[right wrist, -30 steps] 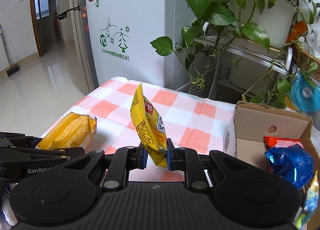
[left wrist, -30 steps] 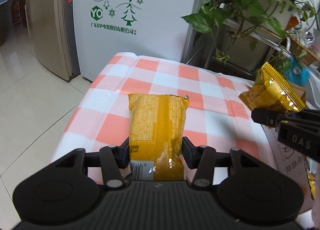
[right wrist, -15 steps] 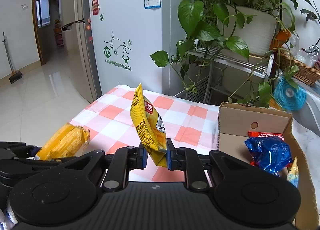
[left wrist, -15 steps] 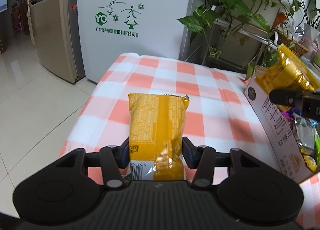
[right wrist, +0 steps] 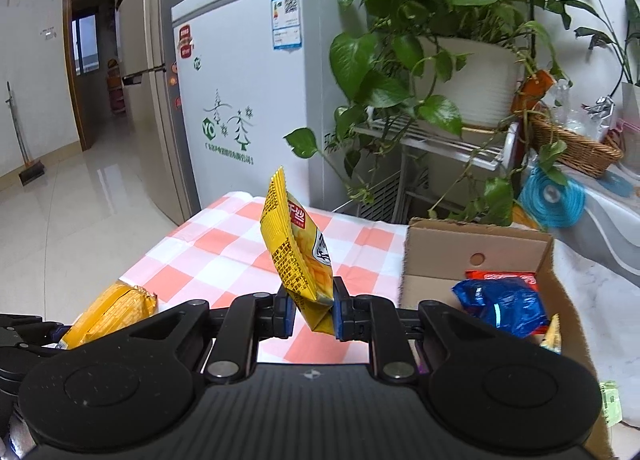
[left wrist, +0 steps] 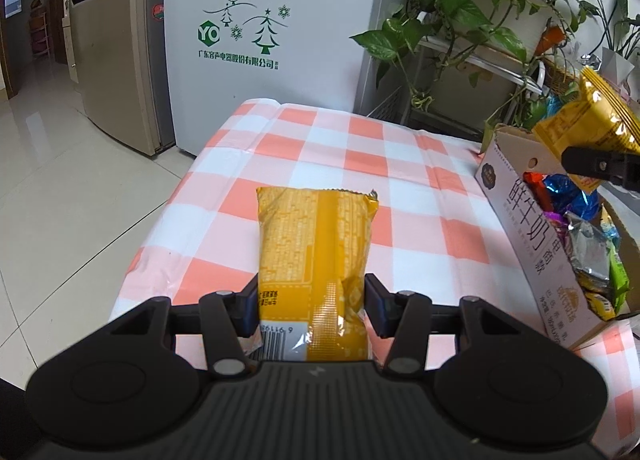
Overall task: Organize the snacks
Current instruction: 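Carry both yellow bags over the cardboard box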
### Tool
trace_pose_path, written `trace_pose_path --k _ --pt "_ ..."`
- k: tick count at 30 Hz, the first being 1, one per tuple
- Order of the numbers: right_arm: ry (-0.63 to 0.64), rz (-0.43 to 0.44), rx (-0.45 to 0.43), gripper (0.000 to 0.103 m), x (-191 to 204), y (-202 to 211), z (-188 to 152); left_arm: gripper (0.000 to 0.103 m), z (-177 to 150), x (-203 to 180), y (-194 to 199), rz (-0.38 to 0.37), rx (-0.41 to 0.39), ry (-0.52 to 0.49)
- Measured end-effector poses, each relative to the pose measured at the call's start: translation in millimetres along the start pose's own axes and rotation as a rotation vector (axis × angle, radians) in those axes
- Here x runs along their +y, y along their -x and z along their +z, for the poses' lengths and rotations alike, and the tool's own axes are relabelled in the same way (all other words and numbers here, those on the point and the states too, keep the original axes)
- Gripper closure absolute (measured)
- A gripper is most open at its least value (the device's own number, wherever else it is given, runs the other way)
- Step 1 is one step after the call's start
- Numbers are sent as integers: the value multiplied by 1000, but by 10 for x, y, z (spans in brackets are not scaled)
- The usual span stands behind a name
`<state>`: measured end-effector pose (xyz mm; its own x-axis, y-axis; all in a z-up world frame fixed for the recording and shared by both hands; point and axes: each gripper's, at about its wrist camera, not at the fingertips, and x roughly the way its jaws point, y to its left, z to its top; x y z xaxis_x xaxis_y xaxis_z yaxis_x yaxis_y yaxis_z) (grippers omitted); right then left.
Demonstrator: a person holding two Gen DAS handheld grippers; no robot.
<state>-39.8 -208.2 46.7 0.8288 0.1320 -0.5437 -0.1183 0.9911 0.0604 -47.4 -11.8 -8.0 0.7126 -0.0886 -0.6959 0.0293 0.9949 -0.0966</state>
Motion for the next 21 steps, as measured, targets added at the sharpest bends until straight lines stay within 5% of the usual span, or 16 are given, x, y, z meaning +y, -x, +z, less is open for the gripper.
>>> trace_pose_path --k 21 --pt "-70 -68 -74 80 -720 428 210 53 395 -789 171 -139 -60 -61"
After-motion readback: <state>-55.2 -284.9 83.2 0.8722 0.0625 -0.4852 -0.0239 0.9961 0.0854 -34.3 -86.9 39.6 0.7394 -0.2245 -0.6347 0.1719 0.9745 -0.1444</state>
